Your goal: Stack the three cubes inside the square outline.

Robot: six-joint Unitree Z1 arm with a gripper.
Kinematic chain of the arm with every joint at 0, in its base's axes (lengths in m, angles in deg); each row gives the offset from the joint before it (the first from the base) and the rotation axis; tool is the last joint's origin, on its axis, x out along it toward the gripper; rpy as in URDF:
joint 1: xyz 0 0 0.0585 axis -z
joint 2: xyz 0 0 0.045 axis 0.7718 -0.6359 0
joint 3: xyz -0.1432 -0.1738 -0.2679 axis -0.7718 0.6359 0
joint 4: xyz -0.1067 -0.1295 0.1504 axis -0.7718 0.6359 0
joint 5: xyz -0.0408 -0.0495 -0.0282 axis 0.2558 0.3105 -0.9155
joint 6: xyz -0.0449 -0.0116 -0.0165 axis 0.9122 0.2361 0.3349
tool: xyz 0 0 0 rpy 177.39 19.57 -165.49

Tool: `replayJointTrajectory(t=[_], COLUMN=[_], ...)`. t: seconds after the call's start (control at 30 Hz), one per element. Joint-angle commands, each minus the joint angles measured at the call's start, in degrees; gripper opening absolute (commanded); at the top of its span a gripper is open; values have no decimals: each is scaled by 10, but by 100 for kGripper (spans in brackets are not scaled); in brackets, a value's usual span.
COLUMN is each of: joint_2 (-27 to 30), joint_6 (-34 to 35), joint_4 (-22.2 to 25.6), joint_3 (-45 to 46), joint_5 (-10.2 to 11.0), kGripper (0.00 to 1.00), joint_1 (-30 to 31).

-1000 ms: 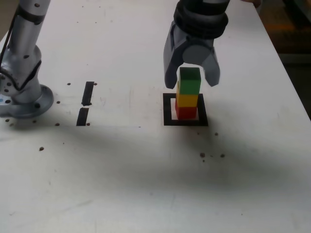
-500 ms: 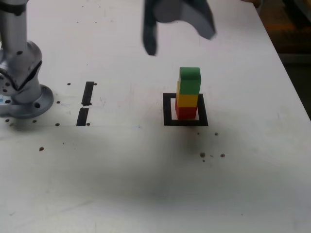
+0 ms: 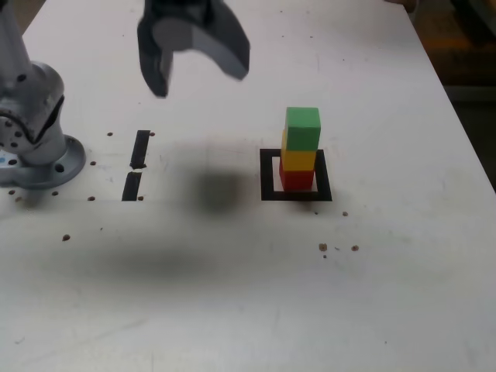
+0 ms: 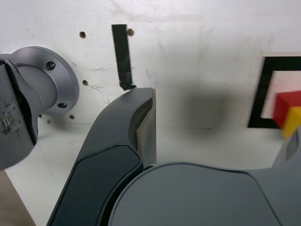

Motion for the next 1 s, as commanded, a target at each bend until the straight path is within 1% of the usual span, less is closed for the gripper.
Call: replayJointTrajectory(t=[0.0,0.13,0.27,0.57,0.73,0.97], joint_2=[3,0,-5,-12,-13,-12], joint_6=[-9,-31,-45,-48,-52,-63], joint_4=[-24,-87,-121,-139,-141,-143], joint_3=[83,143,169,182,188,222], joint_5=[-6,-21,-26,-24,-24,-24], kGripper=[100,100,100,100,100,100], joint_1=[-10,-32,-40,-40,-41,-45])
